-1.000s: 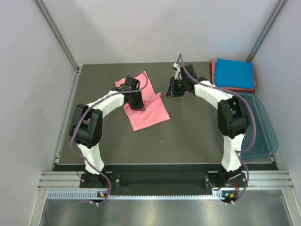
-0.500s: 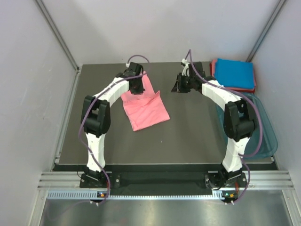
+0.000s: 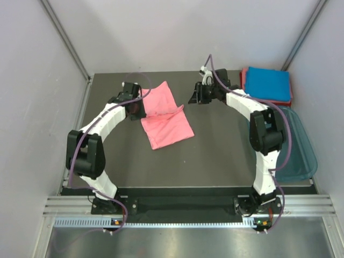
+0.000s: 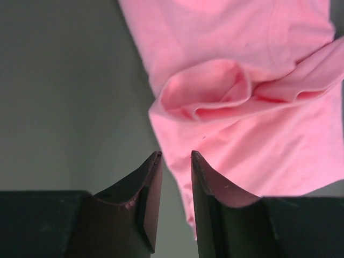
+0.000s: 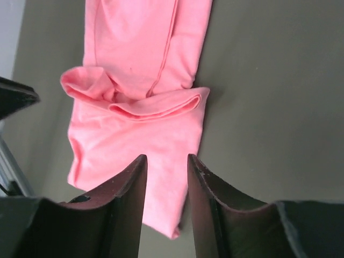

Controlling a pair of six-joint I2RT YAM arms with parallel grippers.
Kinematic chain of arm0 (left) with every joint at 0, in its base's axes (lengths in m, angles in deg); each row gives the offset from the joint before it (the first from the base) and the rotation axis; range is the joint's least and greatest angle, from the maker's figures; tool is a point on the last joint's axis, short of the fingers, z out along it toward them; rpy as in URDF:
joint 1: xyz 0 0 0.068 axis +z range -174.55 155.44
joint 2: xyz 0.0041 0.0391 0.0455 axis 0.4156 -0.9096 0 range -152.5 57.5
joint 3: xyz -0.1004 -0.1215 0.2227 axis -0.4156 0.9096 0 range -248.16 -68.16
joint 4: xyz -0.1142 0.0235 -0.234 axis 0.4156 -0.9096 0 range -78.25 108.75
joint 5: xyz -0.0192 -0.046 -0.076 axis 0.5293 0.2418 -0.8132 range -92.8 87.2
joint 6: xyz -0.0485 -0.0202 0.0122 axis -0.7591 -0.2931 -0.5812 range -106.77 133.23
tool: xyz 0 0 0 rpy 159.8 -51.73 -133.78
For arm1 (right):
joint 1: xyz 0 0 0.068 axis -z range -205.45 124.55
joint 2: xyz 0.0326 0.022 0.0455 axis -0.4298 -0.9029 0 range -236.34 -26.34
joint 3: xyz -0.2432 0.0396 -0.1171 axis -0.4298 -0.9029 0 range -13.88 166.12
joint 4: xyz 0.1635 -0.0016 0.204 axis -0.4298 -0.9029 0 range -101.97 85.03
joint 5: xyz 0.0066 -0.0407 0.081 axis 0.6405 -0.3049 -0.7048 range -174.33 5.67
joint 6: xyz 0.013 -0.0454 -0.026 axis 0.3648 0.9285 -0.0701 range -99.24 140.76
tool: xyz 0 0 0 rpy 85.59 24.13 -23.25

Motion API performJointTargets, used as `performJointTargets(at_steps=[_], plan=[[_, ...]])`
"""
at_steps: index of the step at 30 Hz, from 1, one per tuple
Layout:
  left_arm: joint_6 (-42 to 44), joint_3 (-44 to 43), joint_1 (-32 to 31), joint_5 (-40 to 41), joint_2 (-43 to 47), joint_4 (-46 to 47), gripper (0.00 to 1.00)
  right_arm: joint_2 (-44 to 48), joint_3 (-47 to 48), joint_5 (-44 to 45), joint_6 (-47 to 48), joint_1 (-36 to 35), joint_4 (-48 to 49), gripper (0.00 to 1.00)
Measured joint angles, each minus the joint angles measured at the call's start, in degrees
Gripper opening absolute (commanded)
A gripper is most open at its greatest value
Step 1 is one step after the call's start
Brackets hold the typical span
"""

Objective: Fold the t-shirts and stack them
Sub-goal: Fold the tshirt

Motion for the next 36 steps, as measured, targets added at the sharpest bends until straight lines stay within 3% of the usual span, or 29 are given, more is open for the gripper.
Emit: performJointTargets(at_steps=[4, 9, 19, 23, 31, 36], plan=[[4.9, 5.6, 2.8, -3.9, 3.1, 0.9, 0.4, -5.5, 3.8, -2.6, 6.1, 0.0, 1.7, 0.4], [10.5, 7.6, 3.6, -6.1, 4.0, 1.8, 0.45, -6.8, 1.1, -3.1, 14.5, 0.0, 7.3, 0.43], [16.1, 7.6, 3.8, -10.2, -2.1, 3.5, 0.44, -8.3, 5.2, -7.9, 34.2, -0.2, 6.8, 0.5], [16.9, 7.4, 4.0, -9.7, -4.3, 3.7, 0.44, -8.3, 2.6, -11.6, 46.6, -0.4, 7.4, 0.57], [17.9, 5.5, 5.6, -10.4, -5.2, 5.9, 0.44, -8.6, -1.4, -15.3, 70.6, -0.8, 2.8, 0.6], [18.4, 3.6, 6.2, -12.1, -7.1, 7.2, 0.43, -8.8, -1.4, -13.7, 78.2, -2.3, 4.7, 0.61]])
